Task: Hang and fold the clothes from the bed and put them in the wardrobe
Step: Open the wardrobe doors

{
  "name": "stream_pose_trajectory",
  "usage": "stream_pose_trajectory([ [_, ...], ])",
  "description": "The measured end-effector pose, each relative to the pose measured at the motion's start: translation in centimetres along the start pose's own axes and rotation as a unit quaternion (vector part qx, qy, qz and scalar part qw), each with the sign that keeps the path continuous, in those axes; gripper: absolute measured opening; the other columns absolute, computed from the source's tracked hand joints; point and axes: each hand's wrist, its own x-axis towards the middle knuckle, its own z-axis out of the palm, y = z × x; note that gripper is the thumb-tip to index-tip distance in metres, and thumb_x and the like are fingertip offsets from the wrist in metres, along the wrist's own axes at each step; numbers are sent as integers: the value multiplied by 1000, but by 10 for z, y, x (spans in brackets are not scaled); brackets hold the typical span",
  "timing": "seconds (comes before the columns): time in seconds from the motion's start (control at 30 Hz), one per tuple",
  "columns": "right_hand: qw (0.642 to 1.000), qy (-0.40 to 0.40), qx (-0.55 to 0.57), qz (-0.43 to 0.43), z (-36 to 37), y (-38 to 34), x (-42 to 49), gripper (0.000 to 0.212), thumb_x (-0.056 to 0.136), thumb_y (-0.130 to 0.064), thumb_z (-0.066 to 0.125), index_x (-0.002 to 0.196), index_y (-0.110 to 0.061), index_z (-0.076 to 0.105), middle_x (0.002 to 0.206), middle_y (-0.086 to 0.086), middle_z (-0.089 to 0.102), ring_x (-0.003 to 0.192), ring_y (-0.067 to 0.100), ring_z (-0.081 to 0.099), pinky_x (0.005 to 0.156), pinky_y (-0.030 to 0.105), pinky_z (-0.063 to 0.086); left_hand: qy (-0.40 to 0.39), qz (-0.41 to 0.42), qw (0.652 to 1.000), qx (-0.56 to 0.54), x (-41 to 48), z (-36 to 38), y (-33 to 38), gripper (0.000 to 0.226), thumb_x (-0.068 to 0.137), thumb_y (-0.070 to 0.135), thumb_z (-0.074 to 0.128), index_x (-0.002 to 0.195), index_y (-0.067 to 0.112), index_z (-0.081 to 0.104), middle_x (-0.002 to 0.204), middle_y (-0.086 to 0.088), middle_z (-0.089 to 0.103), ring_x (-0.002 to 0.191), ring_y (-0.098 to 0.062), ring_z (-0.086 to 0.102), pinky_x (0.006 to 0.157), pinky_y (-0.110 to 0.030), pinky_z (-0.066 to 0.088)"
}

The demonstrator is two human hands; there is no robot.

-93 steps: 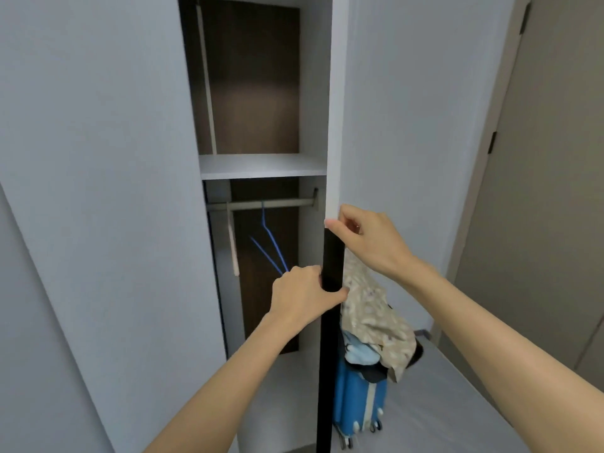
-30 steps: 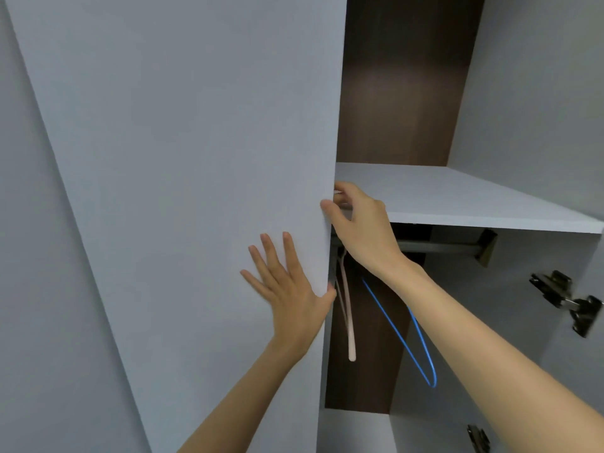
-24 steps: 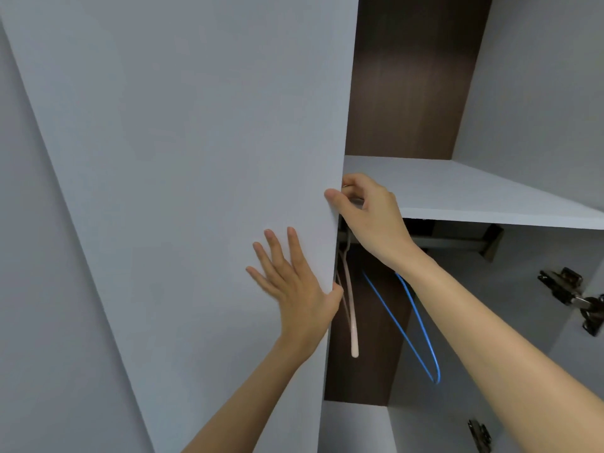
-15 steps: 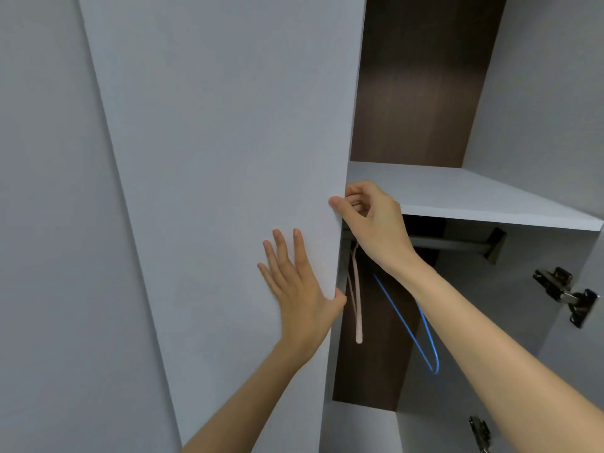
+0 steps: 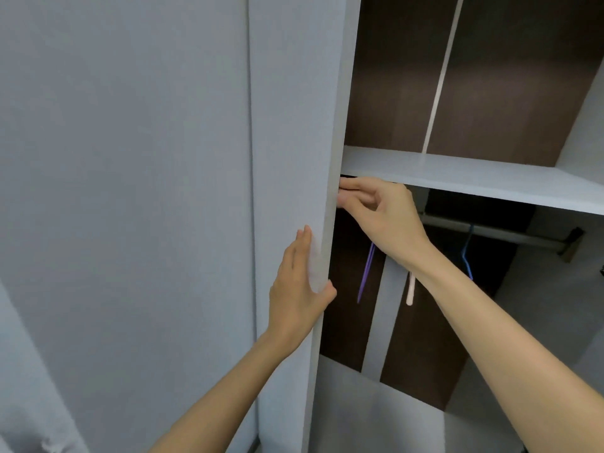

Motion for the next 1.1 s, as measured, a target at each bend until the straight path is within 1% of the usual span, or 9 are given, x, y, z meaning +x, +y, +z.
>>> stream_pose_trajectory([
  [0.07,999,-36,17,-12,12,-12,-3,33,93,-14,59,127,-11,61,118,-3,68,107,2,64,97,21,49,11,-21,1000,-14,-10,-21,-7,92,79,26,72,149,41,14,141,16,38,119,-4,49,91,-25,52],
  [0.17,994,-94,40,-25,35,-27,-4,38,95,-11,57,133,-17,55,128,-12,59,118,-3,54,103,19,43,24,-39,998,-40,-24,-54,-22,86,81,23,72,145,48,20,128,35,38,104,17,48,80,-9,48],
  [0.27,988,-146,27,-39,63,-37,-2,43,98,-14,51,139,-26,47,139,-16,50,131,-2,43,109,19,35,49,-60,994,-72,-35,-85,-36,79,84,20,69,142,52,27,136,25,48,111,8,52,82,-10,50],
  [0.47,970,-209,-32,-118,135,-55,13,57,101,-7,41,149,-31,26,153,-18,26,138,-10,17,106,-1,11,88,-73,990,-87,-39,-149,-74,63,87,10,57,138,42,41,113,28,62,95,4,63,72,-7,48],
  [0.63,962,-218,-85,-144,195,-67,36,62,100,-4,38,149,-35,17,159,-8,17,146,5,12,113,11,4,97,-89,989,-67,-28,-194,-115,62,89,10,55,140,42,40,109,32,62,72,0,69,66,-8,47],
  [0.7,961,-214,-95,-144,213,-70,43,64,100,-3,38,148,-38,13,160,-6,15,147,7,11,113,12,4,99,-97,988,-69,-24,-206,-130,62,90,11,56,141,41,39,109,36,61,77,2,68,71,-9,49],
  [0.8,963,-204,-105,-140,231,-72,47,67,99,-3,39,147,-40,10,160,-7,13,142,-2,8,106,0,0,97,-103,988,-62,-20,-215,-144,61,91,15,56,139,47,36,108,35,62,84,2,67,76,-12,50],
  [1.0,966,-197,-114,-124,243,-74,44,62,99,-6,42,147,-38,19,158,-9,19,142,-2,14,103,-1,2,29,-83,994,-57,-21,-230,-155,63,99,17,47,152,31,16,142,8,49,123,-8,53,103,-38,45],
  [1.1,973,-167,-120,-102,239,-72,34,54,99,-11,46,147,-32,31,153,-10,32,141,3,25,106,4,9,37,-54,998,-3,-25,-238,-147,64,97,16,48,151,27,17,150,8,35,135,-7,38,109,-23,33],
])
